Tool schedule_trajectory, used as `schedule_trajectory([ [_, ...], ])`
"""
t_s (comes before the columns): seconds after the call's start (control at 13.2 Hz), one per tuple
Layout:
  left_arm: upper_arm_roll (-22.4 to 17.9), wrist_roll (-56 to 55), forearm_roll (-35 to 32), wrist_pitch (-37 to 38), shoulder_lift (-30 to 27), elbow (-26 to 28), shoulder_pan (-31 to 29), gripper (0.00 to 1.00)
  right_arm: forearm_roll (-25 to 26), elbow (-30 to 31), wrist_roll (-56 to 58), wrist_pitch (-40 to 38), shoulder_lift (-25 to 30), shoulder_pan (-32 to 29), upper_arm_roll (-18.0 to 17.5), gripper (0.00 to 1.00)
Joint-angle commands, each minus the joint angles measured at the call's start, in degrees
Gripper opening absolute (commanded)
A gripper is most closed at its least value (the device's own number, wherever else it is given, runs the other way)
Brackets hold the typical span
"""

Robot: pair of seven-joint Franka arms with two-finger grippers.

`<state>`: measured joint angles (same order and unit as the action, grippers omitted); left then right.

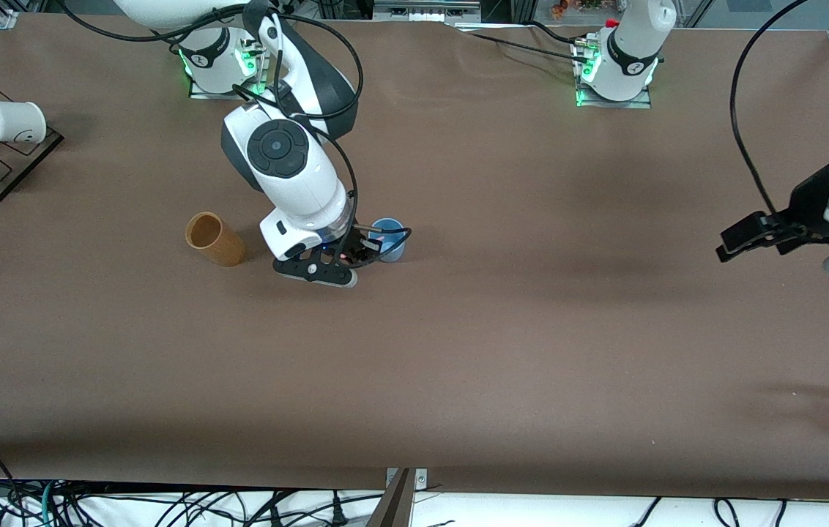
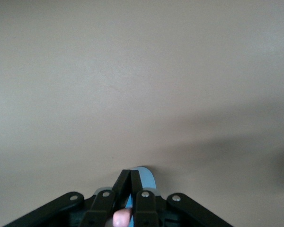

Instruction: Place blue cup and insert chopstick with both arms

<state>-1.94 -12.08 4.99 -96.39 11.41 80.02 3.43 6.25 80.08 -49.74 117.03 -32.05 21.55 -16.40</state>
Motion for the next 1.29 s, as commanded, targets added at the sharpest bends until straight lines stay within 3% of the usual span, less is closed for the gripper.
schedule_trajectory([
  [0.0,0.9,0.6,-0.2,4.3,-2.9,2.9,-2.1,1.0,2.1,-1.7,-1.5,-0.1,-1.4,2.0,0.8,0.0],
  [0.08,1.1,1.0,-0.6,4.7,-3.0,2.6,-2.0,1.0,2.1,-1.4,-1.7,-0.1,-1.7,2.5,0.9,0.05],
  [0.23,1.1,8.9,-1.0,4.9,-4.0,3.3,-2.1,1.0,2.2,-0.1,-3.0,0.0,-1.7,3.3,0.9,0.33],
  [0.3,1.1,13.2,-1.0,4.9,-4.5,3.8,-2.2,1.0,2.2,0.2,-2.9,0.0,-1.6,3.4,0.9,0.42],
  [0.38,1.1,13.9,-1.0,4.8,-5.2,4.3,-2.4,1.0,2.1,0.3,-2.6,-0.1,-1.4,3.5,1.1,0.57],
  [0.46,1.6,13.8,-1.3,4.8,-6.1,5.0,-2.4,1.0,2.1,0.3,-2.3,-0.6,-0.8,3.5,1.8,0.82],
  [0.53,2.5,13.8,-2.0,4.9,-6.8,5.5,-2.3,1.0,2.2,0.5,-1.9,-0.9,0.1,3.4,2.1,1.0],
  [0.83,2.9,14.0,-3.0,5.6,-5.6,4.8,-2.1,1.0,1.2,1.3,4.9,-8.1,6.2,1.8,4.5,1.0],
  [0.99,2.7,13.9,-3.0,5.7,-5.6,4.8,-2.3,1.0,0.4,1.5,15.0,-14.3,10.1,-2.6,4.8,1.0],
  [1.21,2.8,14.0,-3.1,5.7,-5.5,4.7,-2.2,1.0,-4.7,2.7,29.8,-19.2,15.2,-9.9,5.8,1.0],
])
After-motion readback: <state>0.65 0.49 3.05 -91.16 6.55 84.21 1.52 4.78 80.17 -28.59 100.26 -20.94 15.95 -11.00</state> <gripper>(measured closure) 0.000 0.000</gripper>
